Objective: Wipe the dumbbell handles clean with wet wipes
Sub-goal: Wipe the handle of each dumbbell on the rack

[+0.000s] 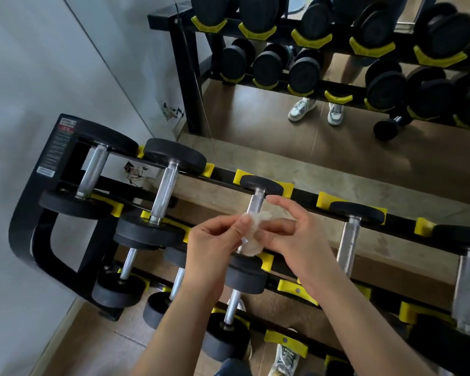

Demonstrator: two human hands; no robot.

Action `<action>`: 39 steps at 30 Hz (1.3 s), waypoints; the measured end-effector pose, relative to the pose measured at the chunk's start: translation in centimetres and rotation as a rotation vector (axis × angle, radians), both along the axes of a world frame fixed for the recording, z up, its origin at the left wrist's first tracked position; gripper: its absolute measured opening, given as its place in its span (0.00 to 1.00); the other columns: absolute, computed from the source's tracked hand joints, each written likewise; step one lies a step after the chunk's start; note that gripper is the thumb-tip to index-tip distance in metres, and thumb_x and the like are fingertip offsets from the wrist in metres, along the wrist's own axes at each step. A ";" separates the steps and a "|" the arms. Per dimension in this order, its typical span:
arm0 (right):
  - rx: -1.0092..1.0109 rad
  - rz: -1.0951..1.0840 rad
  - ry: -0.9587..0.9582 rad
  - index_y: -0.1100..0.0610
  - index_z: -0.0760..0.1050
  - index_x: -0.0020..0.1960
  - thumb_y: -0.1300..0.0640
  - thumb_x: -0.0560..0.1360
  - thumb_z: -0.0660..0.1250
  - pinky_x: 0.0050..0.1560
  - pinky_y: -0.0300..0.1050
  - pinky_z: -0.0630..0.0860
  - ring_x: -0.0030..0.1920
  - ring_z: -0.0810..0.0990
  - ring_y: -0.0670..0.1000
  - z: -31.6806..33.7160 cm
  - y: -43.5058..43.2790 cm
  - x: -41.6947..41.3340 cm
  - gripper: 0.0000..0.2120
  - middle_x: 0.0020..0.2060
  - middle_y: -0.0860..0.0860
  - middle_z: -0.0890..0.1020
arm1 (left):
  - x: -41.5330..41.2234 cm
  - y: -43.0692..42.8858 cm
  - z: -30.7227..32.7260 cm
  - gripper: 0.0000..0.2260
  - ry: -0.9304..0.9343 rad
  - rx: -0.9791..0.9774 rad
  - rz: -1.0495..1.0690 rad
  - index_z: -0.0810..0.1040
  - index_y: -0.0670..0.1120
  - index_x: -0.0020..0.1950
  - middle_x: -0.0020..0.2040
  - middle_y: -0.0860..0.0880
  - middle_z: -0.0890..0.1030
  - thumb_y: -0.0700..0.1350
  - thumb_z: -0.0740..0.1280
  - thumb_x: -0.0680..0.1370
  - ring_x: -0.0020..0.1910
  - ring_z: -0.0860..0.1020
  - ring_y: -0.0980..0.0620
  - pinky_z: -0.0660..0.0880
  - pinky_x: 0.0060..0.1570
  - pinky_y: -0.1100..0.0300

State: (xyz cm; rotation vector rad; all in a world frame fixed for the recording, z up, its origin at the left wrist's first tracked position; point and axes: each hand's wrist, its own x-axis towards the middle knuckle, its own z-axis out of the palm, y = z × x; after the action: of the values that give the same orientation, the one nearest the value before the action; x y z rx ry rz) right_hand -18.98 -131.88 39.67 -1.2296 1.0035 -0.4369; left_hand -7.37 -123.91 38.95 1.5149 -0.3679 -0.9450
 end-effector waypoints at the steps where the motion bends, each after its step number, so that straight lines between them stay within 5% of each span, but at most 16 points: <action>1: -0.017 -0.013 -0.011 0.49 0.73 0.64 0.62 0.70 0.74 0.53 0.50 0.80 0.46 0.85 0.48 -0.2 0.0 0.1 0.25 0.42 0.50 0.86 | 0.2 -0.2 0.0 0.11 0.012 0.010 0.012 0.85 0.41 0.45 0.43 0.41 0.84 0.48 0.73 0.69 0.45 0.83 0.42 0.79 0.48 0.51; 7: -0.351 -0.311 0.023 0.50 0.80 0.50 0.66 0.71 0.72 0.44 0.38 0.80 0.44 0.84 0.44 -2.1 0.6 0.5 0.13 0.41 0.46 0.85 | 0.2 -1.4 -0.4 0.13 0.116 0.027 0.163 0.79 0.41 0.42 0.39 0.42 0.83 0.49 0.64 0.79 0.39 0.81 0.48 0.80 0.43 0.56; 9: -0.176 -0.373 -0.024 0.52 0.79 0.51 0.67 0.74 0.69 0.41 0.40 0.80 0.44 0.85 0.48 -2.6 0.8 0.4 0.12 0.40 0.49 0.85 | 0.2 -1.6 -0.5 0.14 0.094 0.017 0.186 0.76 0.40 0.45 0.39 0.43 0.81 0.49 0.60 0.82 0.40 0.80 0.46 0.78 0.46 0.51; 13: 0.400 -0.447 -0.246 0.56 0.79 0.55 0.68 0.78 0.62 0.40 0.43 0.76 0.46 0.84 0.52 -2.7 -0.1 0.0 0.12 0.41 0.53 0.82 | 1.5 -1.5 -0.4 0.10 0.130 -0.018 0.146 0.77 0.41 0.45 0.37 0.47 0.80 0.46 0.62 0.81 0.37 0.78 0.51 0.78 0.41 0.58; 18: 0.055 -0.054 -0.082 0.44 0.80 0.54 0.45 0.71 0.65 0.47 0.40 0.75 0.51 0.80 0.43 -2.1 -0.5 0.0 0.13 0.51 0.41 0.82 | 2.1 -1.4 -0.9 0.12 -0.020 0.040 -0.055 0.80 0.41 0.45 0.35 0.48 0.80 0.50 0.67 0.74 0.34 0.78 0.53 0.75 0.34 0.63; 21: -0.065 0.161 -0.032 0.43 0.79 0.53 0.50 0.71 0.70 0.45 0.35 0.77 0.47 0.82 0.39 -2.2 -0.7 1.1 0.11 0.47 0.40 0.84 | 1.9 -1.8 -1.4 0.14 -0.016 0.040 -0.083 0.80 0.39 0.46 0.37 0.44 0.81 0.51 0.68 0.73 0.36 0.79 0.50 0.78 0.37 0.60; 25: -0.152 0.099 0.091 0.48 0.82 0.49 0.56 0.74 0.71 0.46 0.40 0.80 0.44 0.84 0.43 -3.8 -0.8 1.7 0.06 0.42 0.43 0.85 | 2.6 -1.3 -2.4 0.18 0.100 0.016 -0.175 0.75 0.42 0.55 0.44 0.43 0.82 0.51 0.71 0.70 0.41 0.81 0.47 0.80 0.43 0.53; 30: 0.098 -0.051 -0.034 0.55 0.80 0.45 0.71 0.76 0.63 0.35 0.41 0.78 0.39 0.84 0.51 -5.2 -1.3 1.5 0.13 0.40 0.52 0.85 | 3.5 -0.8 -4.0 0.15 0.011 0.114 -0.276 0.75 0.43 0.54 0.39 0.48 0.82 0.32 0.72 0.72 0.36 0.80 0.54 0.74 0.34 0.66; 35: 0.509 -0.213 -0.265 0.60 0.75 0.40 0.74 0.77 0.55 0.28 0.39 0.76 0.31 0.79 0.51 -6.1 -1.8 1.8 0.15 0.34 0.57 0.80 | 4.2 -0.7 -5.2 0.05 -0.004 0.206 -0.384 0.84 0.46 0.48 0.41 0.45 0.85 0.40 0.73 0.73 0.37 0.82 0.51 0.77 0.38 0.61; 39: 0.468 -0.106 -0.277 0.64 0.78 0.52 0.66 0.78 0.60 0.48 0.47 0.81 0.47 0.84 0.56 -6.4 -2.1 1.9 0.09 0.45 0.58 0.84 | 4.3 -1.1 -6.1 0.03 -0.211 0.262 -0.330 0.84 0.46 0.41 0.35 0.48 0.84 0.45 0.74 0.72 0.33 0.80 0.54 0.77 0.37 0.61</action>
State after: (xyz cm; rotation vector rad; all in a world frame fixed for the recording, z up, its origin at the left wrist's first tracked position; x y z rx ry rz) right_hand -17.11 -133.96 33.24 -0.6787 0.8708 -0.4119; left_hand -3.12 -125.05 32.88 1.8360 -0.6832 -1.1261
